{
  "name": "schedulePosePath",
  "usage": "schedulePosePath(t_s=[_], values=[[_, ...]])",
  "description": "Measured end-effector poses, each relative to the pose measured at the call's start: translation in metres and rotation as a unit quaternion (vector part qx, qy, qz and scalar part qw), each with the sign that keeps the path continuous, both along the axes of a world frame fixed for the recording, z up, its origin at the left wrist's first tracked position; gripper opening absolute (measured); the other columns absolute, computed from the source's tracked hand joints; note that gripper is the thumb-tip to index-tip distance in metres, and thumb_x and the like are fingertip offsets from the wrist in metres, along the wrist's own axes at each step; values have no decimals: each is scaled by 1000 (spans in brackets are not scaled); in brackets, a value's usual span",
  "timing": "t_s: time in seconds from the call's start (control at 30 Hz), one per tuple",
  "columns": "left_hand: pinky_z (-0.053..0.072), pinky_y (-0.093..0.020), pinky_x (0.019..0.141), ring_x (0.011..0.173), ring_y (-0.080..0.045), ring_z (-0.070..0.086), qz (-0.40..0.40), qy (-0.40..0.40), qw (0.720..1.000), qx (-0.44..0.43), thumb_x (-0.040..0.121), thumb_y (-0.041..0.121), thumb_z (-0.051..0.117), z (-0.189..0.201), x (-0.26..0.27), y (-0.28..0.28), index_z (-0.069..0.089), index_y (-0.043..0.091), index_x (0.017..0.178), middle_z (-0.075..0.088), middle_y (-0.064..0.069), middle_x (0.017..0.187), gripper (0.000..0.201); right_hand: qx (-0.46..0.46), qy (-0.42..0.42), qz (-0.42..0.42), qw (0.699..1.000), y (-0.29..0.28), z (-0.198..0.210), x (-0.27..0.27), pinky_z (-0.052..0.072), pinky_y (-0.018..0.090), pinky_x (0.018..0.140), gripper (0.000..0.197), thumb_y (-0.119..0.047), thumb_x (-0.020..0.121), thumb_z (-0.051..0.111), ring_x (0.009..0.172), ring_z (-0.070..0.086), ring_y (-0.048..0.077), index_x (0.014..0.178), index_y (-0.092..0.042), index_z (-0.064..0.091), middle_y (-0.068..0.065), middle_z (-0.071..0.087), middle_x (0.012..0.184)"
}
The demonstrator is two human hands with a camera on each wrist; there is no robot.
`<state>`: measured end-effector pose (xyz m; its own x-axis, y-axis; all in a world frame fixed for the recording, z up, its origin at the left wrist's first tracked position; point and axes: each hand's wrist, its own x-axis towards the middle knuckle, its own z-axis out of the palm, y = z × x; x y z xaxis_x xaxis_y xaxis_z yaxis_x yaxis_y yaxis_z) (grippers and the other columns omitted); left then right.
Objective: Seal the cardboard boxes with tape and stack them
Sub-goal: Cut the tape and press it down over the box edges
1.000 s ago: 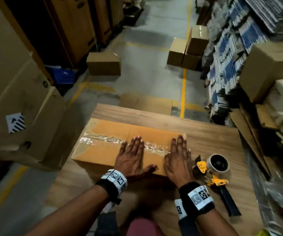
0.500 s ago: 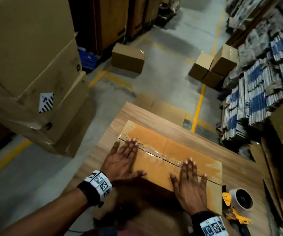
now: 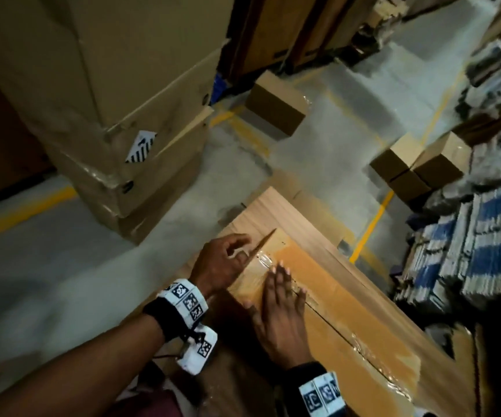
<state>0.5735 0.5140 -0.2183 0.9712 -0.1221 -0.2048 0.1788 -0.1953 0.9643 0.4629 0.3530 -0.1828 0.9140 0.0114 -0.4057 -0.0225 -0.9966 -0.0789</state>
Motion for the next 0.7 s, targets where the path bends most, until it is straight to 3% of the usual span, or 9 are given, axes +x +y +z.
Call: schedulePosePath(t_s=[0.1,0.2,0.27,0.37,0.43,0.5,0.6,0.7], values=[[50,-36,111,115,1,67,-5,67,995,-68,91,3,62,-11,10,17,74,18,126,75,9,122,40,-31,13,0,999,9,-6,7,-15,54,124,97,-84,88,-13,149,-37,12,161,-21,-21,-4,-37,164],[44,-32,117,127,-2,61,-61,75,989,-110,82,22,54,-22,9,21,67,14,137,69,4,135,57,-21,4,-26,999,8,-2,10,-9,50,127,99,-86,87,-13,154,-27,11,164,-24,-14,-8,-28,168],[35,-24,120,139,-4,51,-135,54,982,-117,88,30,51,-30,2,12,54,11,149,56,-1,152,65,-15,-8,-29,999,10,-3,11,-8,51,127,99,-86,87,-13,155,-26,12,164,-23,-13,-7,-28,168],[19,-32,130,155,-6,27,-210,55,966,-139,100,64,40,-44,-10,-8,32,13,162,30,-1,169,81,-42,-25,-9,999,11,-16,9,-6,57,126,96,-82,93,-6,155,-27,15,163,-17,-12,-1,-26,169],[12,-30,130,157,-2,17,-217,48,972,-81,91,87,22,-56,-17,-12,23,15,165,19,4,172,104,-56,-43,-6,997,10,-24,7,2,61,126,94,-80,97,3,158,-18,18,164,-14,-3,2,-16,172],[15,-32,130,157,-4,20,-216,46,975,-19,87,92,14,-63,-19,-9,23,19,166,23,4,172,108,-57,-66,-6,996,10,-30,7,6,62,125,93,-78,99,12,159,-10,20,165,-13,4,3,-9,173],[20,-38,128,155,-11,29,-219,54,972,62,92,79,18,-66,-16,-6,33,22,163,35,2,168,93,-51,-66,-4,996,11,-30,9,6,62,125,93,-78,99,14,160,-8,21,164,-12,4,5,-7,173],[28,-42,124,150,-21,40,-198,-35,967,158,97,69,20,-61,-11,-7,45,24,157,49,0,159,80,-29,-69,-11,997,8,-27,13,-3,59,126,94,-80,97,6,158,-16,18,164,-15,-3,3,-15,172]])
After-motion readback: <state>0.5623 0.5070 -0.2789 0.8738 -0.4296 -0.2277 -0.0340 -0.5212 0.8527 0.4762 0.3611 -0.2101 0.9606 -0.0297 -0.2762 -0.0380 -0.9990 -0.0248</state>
